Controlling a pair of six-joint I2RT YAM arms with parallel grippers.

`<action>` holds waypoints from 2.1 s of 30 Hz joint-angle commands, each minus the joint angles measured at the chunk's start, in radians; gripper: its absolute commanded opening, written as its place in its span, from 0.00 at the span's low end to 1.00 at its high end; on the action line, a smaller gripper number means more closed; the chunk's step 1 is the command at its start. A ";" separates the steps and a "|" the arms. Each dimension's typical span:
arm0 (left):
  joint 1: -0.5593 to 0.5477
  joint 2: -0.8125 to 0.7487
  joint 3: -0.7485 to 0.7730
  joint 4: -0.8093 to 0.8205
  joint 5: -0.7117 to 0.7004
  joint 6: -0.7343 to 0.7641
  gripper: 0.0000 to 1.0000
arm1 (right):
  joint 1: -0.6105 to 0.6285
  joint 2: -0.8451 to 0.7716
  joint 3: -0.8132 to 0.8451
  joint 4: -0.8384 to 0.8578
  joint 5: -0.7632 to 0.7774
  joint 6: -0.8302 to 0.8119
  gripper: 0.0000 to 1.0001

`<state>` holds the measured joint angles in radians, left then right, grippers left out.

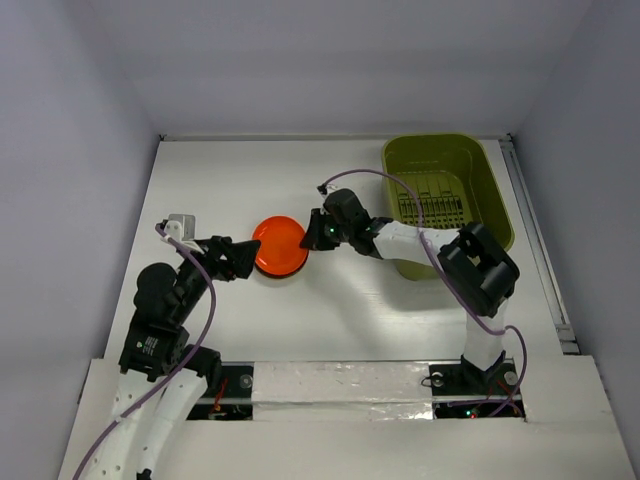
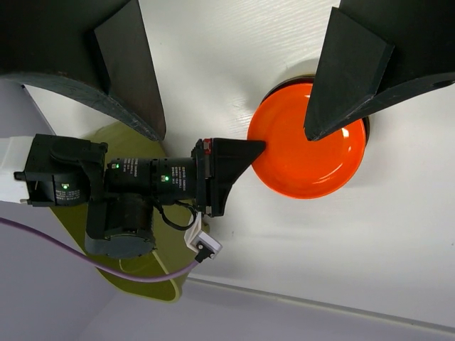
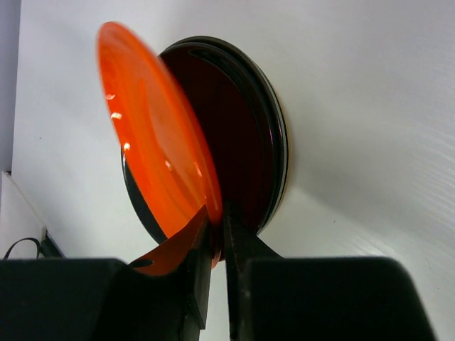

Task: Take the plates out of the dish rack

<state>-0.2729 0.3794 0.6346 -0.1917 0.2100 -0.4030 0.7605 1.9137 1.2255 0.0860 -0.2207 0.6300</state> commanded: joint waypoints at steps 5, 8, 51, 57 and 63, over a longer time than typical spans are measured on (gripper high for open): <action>0.008 -0.004 0.010 0.041 0.019 -0.002 0.77 | 0.019 -0.028 0.040 -0.005 0.041 -0.010 0.29; 0.008 -0.008 0.010 0.043 0.017 -0.003 0.77 | 0.019 -0.053 0.031 -0.031 0.078 -0.029 0.40; 0.035 0.004 0.054 0.061 0.017 0.038 0.83 | 0.056 -1.624 -0.523 -0.215 0.969 -0.217 0.85; 0.035 0.030 0.092 0.046 0.022 0.030 0.83 | 0.056 -1.656 -0.515 -0.301 0.992 -0.199 0.86; 0.035 0.033 0.137 0.034 0.016 0.026 0.83 | 0.056 -1.691 -0.529 -0.330 1.000 -0.165 0.86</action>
<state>-0.2443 0.4061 0.7116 -0.1925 0.2276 -0.3828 0.8066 0.2424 0.6979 -0.2260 0.7414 0.4408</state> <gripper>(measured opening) 0.832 0.857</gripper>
